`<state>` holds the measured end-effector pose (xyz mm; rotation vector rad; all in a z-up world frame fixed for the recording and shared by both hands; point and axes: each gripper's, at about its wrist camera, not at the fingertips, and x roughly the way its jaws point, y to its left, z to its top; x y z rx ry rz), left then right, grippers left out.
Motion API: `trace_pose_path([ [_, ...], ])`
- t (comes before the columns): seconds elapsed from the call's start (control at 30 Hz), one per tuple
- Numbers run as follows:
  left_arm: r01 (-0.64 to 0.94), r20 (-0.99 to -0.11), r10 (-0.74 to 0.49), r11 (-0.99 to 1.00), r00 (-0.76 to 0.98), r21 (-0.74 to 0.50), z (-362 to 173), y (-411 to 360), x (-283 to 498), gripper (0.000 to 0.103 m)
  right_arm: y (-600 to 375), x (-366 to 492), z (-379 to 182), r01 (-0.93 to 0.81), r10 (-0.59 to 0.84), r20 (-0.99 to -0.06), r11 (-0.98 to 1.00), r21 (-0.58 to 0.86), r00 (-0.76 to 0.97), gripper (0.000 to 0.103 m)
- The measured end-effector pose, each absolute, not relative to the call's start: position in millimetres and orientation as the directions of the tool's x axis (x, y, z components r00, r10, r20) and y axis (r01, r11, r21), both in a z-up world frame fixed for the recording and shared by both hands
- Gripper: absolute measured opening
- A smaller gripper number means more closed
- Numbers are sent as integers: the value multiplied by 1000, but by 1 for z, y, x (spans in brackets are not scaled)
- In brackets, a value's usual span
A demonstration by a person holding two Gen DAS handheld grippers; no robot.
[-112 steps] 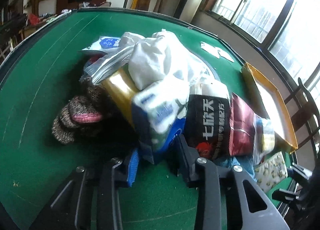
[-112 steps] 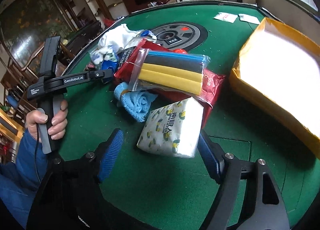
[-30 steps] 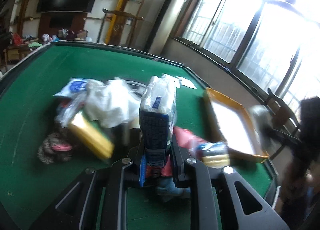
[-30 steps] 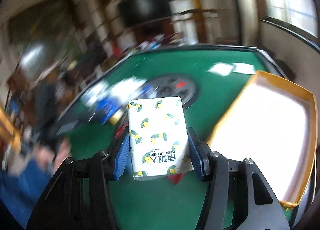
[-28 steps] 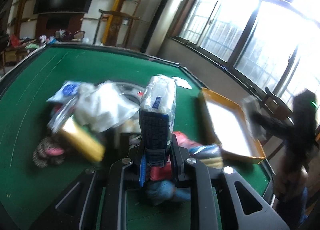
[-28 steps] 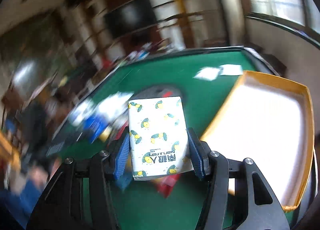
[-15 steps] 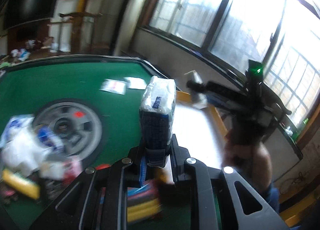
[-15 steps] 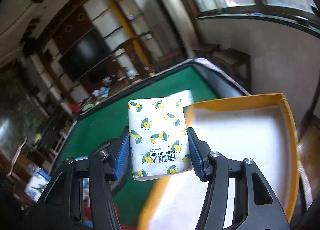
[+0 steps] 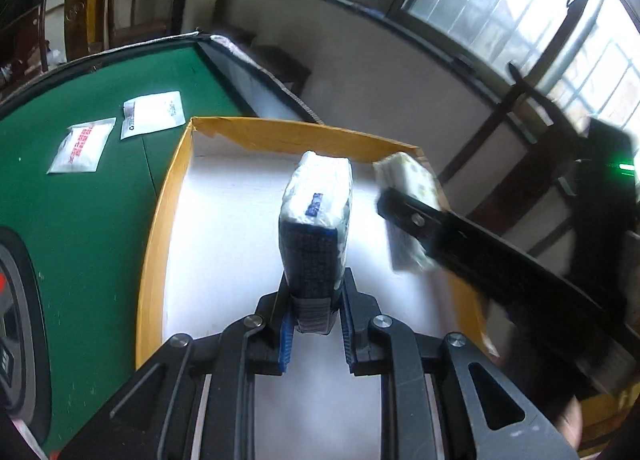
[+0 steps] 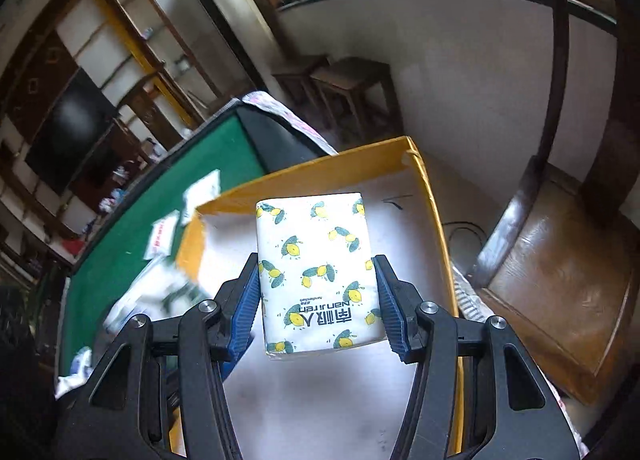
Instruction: Organize soft objects
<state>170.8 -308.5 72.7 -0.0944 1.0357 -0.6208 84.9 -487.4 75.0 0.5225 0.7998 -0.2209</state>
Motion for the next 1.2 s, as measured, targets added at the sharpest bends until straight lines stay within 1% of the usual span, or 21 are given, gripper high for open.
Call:
trace_pose_path([
  [0.1,430,-801,-488,842,347,-326,54,-323,186,20,-483,96,66,397,-17,-756,858,325,655,54],
  [0.17,429,-803,-489,841,340,-330,46,-321,187,20,-475,102,57,411,-30,-771,859,305,636,54],
  [0.43,420,-809,-482,846,338,-329,41,-309,187,21,-468,108,49,417,-56,-792,872,258,608,55],
  [0.47,422,-812,-478,847,334,-324,41,-309,186,22,-467,108,48,421,-68,-796,874,244,602,56],
  [0.6,430,-814,-458,854,357,-293,40,-322,189,23,-467,109,48,423,-59,-799,870,252,598,57],
  [0.77,421,-793,-480,850,374,-316,51,-318,187,23,-467,106,52,420,-48,-789,866,273,612,57],
  [0.97,334,-801,-351,921,486,-201,63,-306,187,23,-462,103,58,398,-33,-765,868,297,643,56],
  [1.0,327,-798,-345,924,495,-197,66,-301,186,23,-462,103,59,400,-38,-764,868,293,644,56],
  [1.13,352,-764,-398,905,508,-237,79,-287,174,23,-460,100,63,396,-43,-753,870,295,656,56],
  [1.2,377,-768,-416,893,486,-245,82,-292,170,23,-459,99,66,389,-42,-745,872,298,666,56],
])
